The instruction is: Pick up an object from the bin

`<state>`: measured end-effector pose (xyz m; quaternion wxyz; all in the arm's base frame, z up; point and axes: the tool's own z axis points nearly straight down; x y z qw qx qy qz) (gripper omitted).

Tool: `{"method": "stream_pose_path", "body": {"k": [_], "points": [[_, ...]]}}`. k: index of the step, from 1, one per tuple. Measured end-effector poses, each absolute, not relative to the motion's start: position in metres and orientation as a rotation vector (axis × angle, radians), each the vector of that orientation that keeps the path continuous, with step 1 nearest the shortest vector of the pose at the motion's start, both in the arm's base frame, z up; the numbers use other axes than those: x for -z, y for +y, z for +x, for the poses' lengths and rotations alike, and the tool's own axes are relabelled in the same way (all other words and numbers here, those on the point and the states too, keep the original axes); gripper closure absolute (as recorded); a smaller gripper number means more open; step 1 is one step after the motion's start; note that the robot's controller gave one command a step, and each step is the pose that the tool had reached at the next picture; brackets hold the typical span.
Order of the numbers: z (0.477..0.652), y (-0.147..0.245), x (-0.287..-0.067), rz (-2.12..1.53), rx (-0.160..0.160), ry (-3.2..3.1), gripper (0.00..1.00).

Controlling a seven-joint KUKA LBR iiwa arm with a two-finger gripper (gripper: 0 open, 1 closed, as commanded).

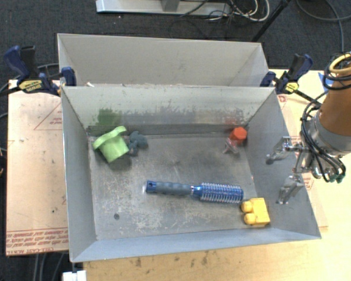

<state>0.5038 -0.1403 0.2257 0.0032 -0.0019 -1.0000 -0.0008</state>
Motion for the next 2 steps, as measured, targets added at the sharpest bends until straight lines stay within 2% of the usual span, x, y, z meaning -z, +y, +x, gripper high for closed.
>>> {"method": "stream_pose_path", "body": {"k": [1, 2], "points": [[0.509, -0.114, -0.114, 0.199, 0.007, -3.129, 0.0], [0.488, -0.114, -0.075, -0.067, 0.001, -3.151, 0.0]]}}
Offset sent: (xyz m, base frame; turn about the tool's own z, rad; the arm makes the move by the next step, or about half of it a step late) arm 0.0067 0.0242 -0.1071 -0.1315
